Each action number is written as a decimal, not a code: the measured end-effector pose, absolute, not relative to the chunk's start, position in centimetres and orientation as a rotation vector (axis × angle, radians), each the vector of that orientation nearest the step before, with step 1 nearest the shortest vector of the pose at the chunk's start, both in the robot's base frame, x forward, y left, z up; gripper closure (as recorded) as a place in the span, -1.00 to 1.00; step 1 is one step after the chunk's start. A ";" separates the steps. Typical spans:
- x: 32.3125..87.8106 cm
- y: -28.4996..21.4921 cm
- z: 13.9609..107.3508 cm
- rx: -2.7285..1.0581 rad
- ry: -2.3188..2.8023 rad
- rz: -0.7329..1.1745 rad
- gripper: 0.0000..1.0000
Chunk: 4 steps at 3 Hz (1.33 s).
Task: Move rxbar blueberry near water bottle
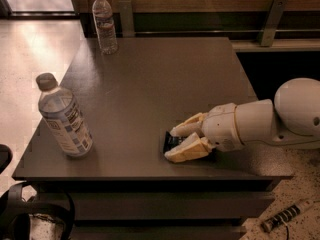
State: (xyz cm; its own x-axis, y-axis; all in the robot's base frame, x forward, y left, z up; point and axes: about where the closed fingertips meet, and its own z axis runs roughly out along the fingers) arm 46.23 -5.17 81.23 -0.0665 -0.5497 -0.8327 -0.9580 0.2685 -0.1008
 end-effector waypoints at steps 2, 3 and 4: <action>48.2 -8.3 86.1 -1.419 1.723 0.496 1.00; 51.5 -10.7 90.8 -1.440 1.674 0.396 1.00; 55.3 -12.0 95.5 -1.448 1.600 0.321 1.00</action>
Offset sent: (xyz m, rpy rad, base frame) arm 0.0621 -0.0741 0.1166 -0.1441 -0.2035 -0.0693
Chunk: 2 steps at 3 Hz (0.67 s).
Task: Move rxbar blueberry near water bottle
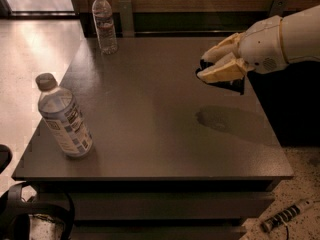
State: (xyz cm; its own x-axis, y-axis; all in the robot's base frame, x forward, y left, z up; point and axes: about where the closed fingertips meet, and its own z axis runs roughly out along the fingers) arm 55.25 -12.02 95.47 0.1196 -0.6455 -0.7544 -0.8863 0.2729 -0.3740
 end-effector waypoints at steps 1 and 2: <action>58.9 -11.2 99.8 -1.476 1.475 0.289 1.00; 59.9 -11.2 103.5 -1.459 1.410 0.247 1.00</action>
Offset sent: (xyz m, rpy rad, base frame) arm 0.0338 0.0075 0.0403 0.0153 -0.0919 0.0521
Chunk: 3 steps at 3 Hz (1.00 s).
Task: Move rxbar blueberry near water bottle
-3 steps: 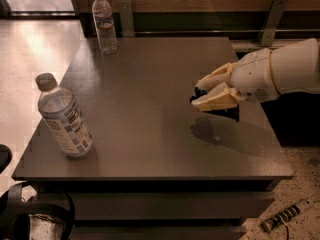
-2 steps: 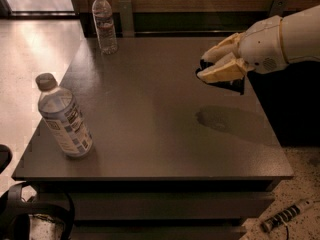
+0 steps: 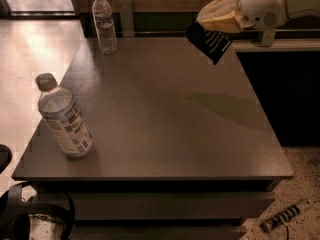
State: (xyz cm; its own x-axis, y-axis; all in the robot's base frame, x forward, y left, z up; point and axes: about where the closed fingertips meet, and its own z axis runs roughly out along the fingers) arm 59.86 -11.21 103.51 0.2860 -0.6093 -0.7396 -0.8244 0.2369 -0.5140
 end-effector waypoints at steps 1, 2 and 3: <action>60.0 -11.0 103.6 -1.467 1.412 0.245 1.00; 64.4 -10.0 104.8 -1.492 1.400 0.204 1.00; 68.4 -7.8 106.6 -1.486 1.381 0.151 1.00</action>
Offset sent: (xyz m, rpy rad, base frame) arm 0.0764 0.0169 0.0376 -0.0552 -0.0746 0.0236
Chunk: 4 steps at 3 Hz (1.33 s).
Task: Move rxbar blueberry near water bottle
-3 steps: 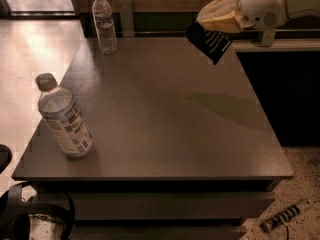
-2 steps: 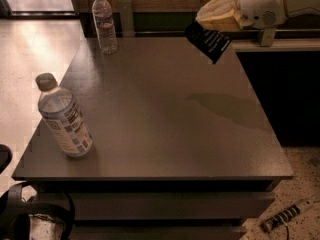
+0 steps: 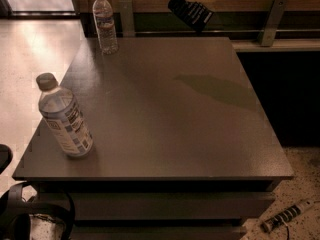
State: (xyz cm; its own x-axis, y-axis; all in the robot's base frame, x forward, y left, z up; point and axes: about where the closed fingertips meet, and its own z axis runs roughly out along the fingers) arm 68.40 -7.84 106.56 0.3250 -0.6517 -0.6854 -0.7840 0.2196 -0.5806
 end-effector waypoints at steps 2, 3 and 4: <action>74.8 0.2 104.2 -1.511 1.382 0.148 1.00; 76.7 3.3 101.3 -1.557 1.431 0.144 1.00; 78.5 6.1 97.6 -1.618 1.505 0.132 1.00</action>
Offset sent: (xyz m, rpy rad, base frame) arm 0.0935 0.1136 -0.0400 -0.0490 0.0200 -0.0057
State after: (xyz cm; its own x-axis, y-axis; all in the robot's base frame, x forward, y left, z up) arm 78.48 6.07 97.60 0.2551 -0.7470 -0.6139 -0.8427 0.1396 -0.5200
